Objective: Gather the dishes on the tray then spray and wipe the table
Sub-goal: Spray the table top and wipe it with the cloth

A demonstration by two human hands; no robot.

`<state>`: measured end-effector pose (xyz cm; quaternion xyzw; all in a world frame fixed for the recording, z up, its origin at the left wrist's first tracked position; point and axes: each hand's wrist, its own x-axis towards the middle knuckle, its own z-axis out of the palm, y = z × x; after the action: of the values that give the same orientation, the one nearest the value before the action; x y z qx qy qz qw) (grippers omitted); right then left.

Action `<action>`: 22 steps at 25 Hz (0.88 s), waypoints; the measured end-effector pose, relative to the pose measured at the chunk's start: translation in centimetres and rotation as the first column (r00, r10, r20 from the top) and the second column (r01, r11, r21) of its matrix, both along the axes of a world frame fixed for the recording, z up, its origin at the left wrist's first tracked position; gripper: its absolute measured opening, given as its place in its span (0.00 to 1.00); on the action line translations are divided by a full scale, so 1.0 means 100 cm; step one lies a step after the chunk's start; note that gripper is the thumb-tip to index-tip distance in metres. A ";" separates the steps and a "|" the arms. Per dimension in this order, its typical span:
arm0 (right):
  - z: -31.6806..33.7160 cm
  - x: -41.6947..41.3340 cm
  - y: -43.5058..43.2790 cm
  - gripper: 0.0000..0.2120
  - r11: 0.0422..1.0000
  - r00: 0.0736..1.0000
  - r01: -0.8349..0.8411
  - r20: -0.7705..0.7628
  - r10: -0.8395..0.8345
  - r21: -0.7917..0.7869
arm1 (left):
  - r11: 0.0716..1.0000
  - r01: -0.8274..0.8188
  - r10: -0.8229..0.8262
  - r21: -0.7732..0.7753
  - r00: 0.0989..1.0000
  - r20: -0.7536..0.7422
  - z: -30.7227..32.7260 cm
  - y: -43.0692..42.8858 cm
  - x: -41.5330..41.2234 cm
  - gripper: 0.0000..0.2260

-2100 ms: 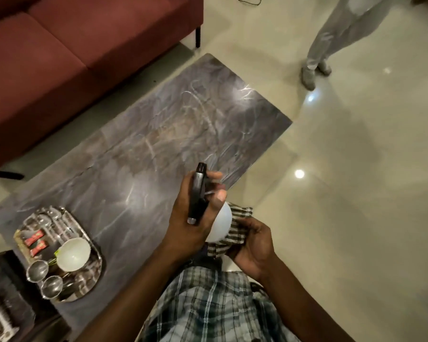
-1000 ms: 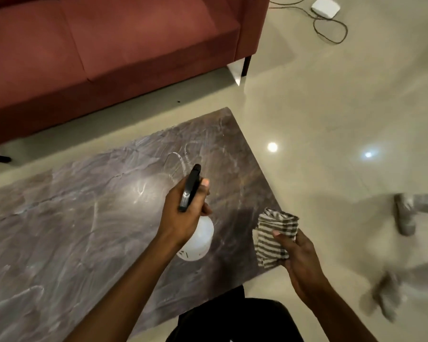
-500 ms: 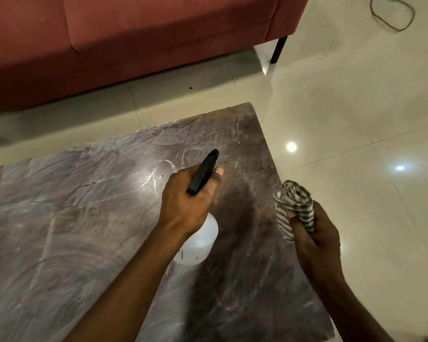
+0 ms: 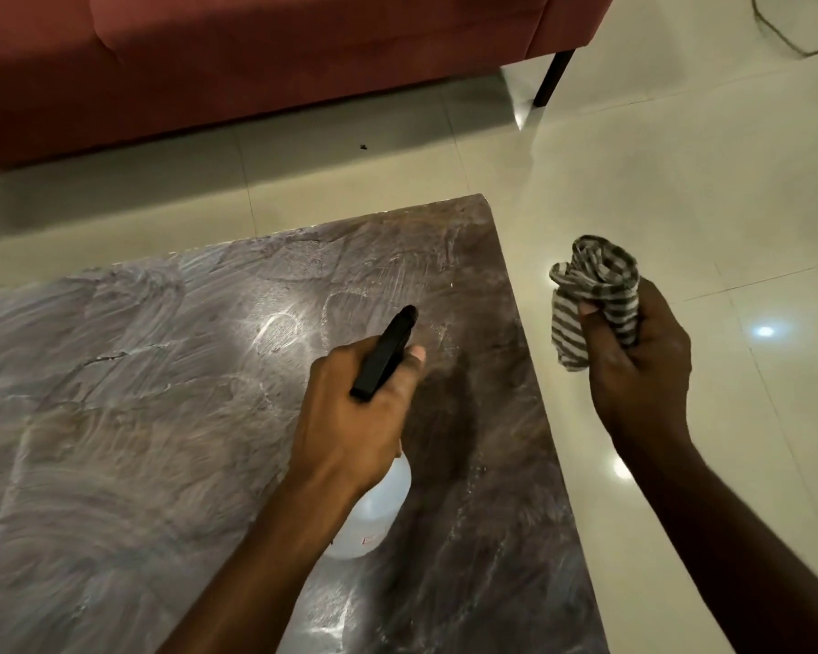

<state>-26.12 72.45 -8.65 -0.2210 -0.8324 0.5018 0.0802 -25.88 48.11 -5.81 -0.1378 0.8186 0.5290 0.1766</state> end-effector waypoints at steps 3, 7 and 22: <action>-0.007 -0.029 0.000 0.15 0.997 0.998 -0.064 -0.009 0.064 -0.033 | 0.997 -0.039 0.039 0.064 0.999 0.013 -0.004 -0.002 0.001 0.16; -0.010 -0.056 0.001 0.16 0.999 0.999 -0.046 -0.027 0.045 -0.025 | 0.998 0.065 -0.065 0.015 0.998 -0.005 -0.002 -0.003 0.007 0.19; -0.017 -0.045 -0.009 0.16 0.996 0.998 -0.063 -0.007 0.063 -0.063 | 0.998 -0.069 0.069 0.008 0.988 -0.139 -0.011 -0.011 0.033 0.20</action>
<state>-30.63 71.58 -10.34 -0.1958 -0.8223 0.5310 0.0596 -22.55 47.05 -6.92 -0.1285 0.8226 0.5445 0.1011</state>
